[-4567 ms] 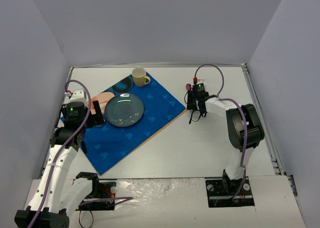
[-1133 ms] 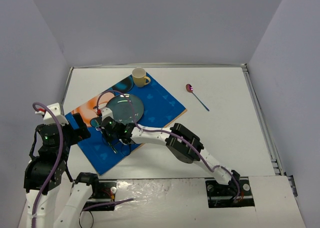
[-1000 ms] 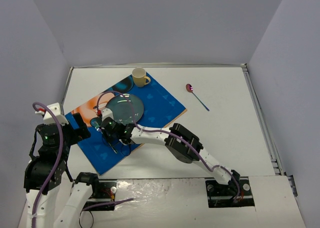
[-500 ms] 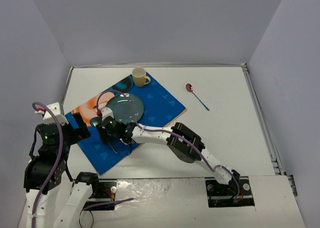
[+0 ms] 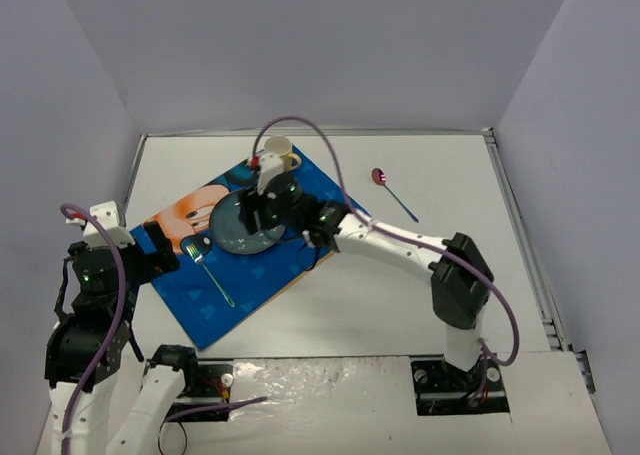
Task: Set the dinner table for one person
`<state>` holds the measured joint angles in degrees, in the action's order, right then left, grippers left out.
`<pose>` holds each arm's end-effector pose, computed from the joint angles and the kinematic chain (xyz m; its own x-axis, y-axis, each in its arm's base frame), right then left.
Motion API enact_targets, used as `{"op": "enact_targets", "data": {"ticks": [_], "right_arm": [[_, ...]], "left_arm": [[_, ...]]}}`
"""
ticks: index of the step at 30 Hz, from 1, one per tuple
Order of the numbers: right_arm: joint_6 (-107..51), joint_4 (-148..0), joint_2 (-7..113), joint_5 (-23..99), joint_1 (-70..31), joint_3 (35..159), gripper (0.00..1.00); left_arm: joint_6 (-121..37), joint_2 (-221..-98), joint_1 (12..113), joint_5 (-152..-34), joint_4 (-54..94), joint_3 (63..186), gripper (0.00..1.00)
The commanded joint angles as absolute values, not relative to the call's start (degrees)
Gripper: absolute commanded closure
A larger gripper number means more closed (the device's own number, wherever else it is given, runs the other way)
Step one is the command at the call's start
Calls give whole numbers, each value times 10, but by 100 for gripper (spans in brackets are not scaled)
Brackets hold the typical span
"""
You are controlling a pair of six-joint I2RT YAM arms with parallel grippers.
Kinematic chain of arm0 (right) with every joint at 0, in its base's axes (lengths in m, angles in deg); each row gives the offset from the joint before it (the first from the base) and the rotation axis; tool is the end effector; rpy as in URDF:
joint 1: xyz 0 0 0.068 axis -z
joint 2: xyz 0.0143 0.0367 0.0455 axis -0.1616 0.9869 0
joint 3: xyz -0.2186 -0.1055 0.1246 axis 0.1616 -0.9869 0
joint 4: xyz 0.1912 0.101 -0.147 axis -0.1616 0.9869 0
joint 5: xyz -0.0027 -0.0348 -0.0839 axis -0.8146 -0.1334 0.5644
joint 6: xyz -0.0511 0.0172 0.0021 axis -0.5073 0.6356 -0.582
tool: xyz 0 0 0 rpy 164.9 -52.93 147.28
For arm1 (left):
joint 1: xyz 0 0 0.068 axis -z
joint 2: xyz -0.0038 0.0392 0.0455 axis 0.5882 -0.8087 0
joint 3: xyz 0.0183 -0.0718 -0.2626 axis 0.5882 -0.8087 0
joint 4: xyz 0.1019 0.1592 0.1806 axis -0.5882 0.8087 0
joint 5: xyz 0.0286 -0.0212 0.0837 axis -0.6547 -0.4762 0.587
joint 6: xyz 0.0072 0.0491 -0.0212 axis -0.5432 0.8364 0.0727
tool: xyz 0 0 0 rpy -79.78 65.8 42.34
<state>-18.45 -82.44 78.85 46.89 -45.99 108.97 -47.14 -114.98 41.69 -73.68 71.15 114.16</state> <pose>0.2604 0.3739 0.3193 -0.3398 0.0069 -0.9405 -0.7389 0.6167 0.2715 0.0761 -0.0007 0.3938 -0.2672 -0.2626 -0.9272 -0.1726 0.9596 -0.2221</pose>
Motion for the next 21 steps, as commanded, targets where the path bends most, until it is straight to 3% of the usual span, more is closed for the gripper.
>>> {"op": "enact_targets", "data": {"ticks": [1,11,21], "right_arm": [[-232,-821,715,411,-327,1011,38],[-343,-768,725,341,-74,969,39],[-424,-763,837,325,7,1025,41]], "left_arm": [[-448,-1153,422,-753,634,1114,3],[-431,-1097,426,-759,597,1041,3],[-430,-1042,441,-727,609,1018,3]]}}
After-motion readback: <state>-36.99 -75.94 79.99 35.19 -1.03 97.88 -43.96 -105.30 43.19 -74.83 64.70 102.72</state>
